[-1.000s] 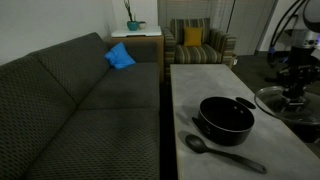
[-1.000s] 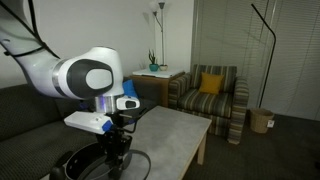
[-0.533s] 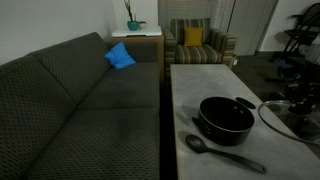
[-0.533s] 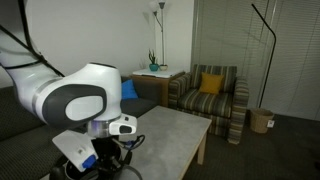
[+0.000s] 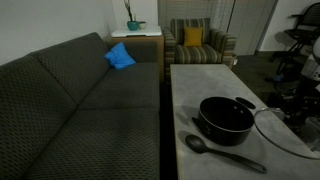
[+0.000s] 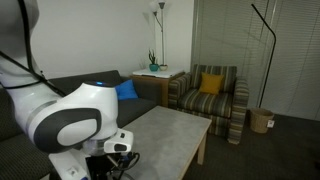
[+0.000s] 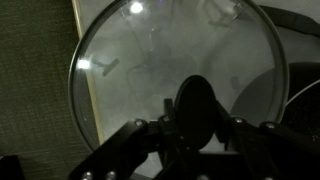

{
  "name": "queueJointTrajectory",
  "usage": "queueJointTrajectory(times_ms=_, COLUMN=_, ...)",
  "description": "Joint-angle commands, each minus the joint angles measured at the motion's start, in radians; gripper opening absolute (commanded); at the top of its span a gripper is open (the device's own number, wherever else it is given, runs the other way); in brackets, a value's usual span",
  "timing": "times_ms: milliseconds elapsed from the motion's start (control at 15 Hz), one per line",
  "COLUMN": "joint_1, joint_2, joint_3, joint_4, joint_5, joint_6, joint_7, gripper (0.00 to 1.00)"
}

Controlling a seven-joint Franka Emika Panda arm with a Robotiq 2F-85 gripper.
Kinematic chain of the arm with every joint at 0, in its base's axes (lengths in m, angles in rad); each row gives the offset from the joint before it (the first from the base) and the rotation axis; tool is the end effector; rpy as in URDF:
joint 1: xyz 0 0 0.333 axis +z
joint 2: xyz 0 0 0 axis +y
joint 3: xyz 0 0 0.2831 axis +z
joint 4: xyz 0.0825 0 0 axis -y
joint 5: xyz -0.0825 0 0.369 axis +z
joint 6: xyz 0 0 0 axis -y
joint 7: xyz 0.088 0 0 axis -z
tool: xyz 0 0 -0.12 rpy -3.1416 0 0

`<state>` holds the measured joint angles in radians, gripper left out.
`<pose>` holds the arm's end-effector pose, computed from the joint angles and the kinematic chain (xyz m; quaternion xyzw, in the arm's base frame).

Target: Uncover the pot

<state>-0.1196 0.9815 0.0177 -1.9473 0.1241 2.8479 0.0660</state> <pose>0.5143 -0.0572 -0.0483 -0.9880 0.1470 0.0403 0.0238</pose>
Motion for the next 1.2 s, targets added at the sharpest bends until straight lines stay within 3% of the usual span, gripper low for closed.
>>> queueJointTrajectory(times_ms=0, joint_1=-0.012, joint_2=0.022, joint_3=-0.008, joint_4=0.031, joint_5=0.015, joint_6=0.011, joint_7=0.006, gripper=0.14)
queueJointTrajectory(times_ms=400, joint_1=-0.02, joint_2=0.019, joint_3=-0.035, joint_4=0.028, joint_5=0.016, joint_6=0.032, joint_7=0.022, gripper=0.14)
queueJointTrajectory(times_ms=1133, joint_1=0.004, joint_2=0.153, joint_3=-0.012, joint_4=0.179, joint_5=0.052, joint_6=0.148, joint_7=0.111, gripper=0.14)
